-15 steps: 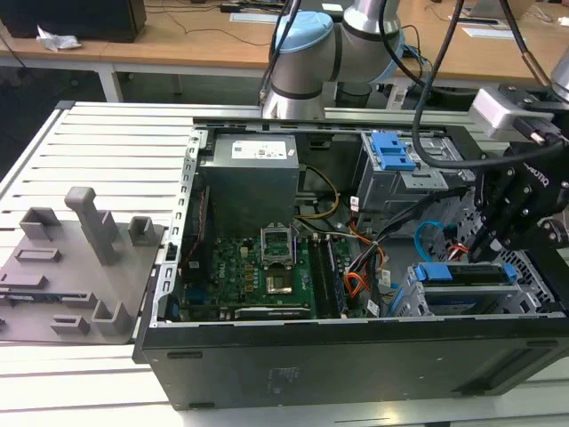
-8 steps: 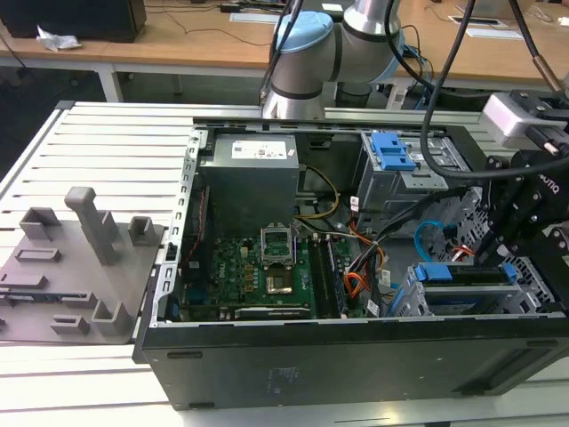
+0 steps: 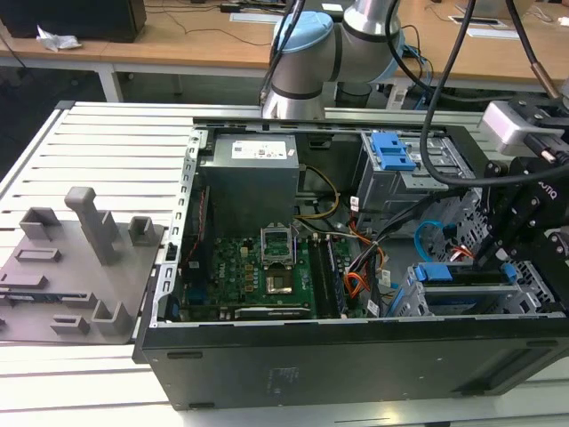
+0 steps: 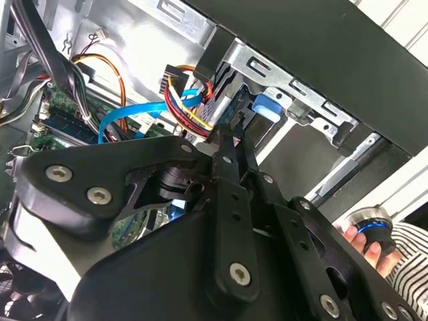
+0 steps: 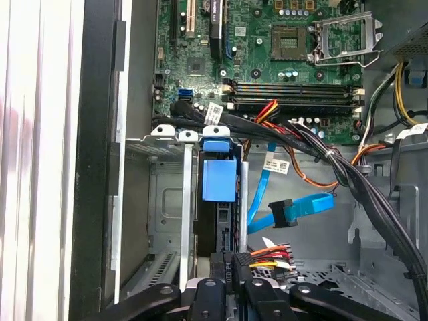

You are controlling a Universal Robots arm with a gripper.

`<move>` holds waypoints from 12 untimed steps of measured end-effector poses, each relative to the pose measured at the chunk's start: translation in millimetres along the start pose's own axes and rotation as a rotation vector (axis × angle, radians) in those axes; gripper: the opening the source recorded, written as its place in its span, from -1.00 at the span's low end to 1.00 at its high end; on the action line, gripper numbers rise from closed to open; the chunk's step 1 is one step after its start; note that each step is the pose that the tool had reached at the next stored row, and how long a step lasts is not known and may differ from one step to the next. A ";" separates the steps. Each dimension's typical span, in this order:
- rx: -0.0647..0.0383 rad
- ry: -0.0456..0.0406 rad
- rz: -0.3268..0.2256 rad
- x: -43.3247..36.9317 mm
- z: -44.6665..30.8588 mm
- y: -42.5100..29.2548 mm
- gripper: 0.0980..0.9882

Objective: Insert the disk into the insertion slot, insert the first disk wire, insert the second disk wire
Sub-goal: 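Insert the first disk wire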

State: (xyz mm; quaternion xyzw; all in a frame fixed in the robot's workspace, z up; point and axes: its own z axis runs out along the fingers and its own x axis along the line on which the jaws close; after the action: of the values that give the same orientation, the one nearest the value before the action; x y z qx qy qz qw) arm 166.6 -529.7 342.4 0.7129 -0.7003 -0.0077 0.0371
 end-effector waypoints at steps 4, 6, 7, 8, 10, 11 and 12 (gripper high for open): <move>0.000 -0.0004 0.000 -0.1 0.8 -2.7 -0.82; 0.000 0.0000 0.001 0.0 1.3 -3.2 -0.82; 0.000 -0.0006 0.006 0.0 2.0 -3.3 -0.82; -0.001 -0.0012 0.014 0.0 2.2 -3.4 -0.82; -0.001 -0.0037 0.032 -0.2 3.0 -3.7 -0.82; -0.002 -0.0037 0.033 -0.2 2.9 -3.7 -0.82; -0.002 -0.0035 0.034 -0.2 2.8 -3.7 -0.82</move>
State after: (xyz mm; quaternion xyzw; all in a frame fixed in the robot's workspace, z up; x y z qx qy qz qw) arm 170.1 -529.6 339.4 0.7009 -0.7122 -0.0089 0.0365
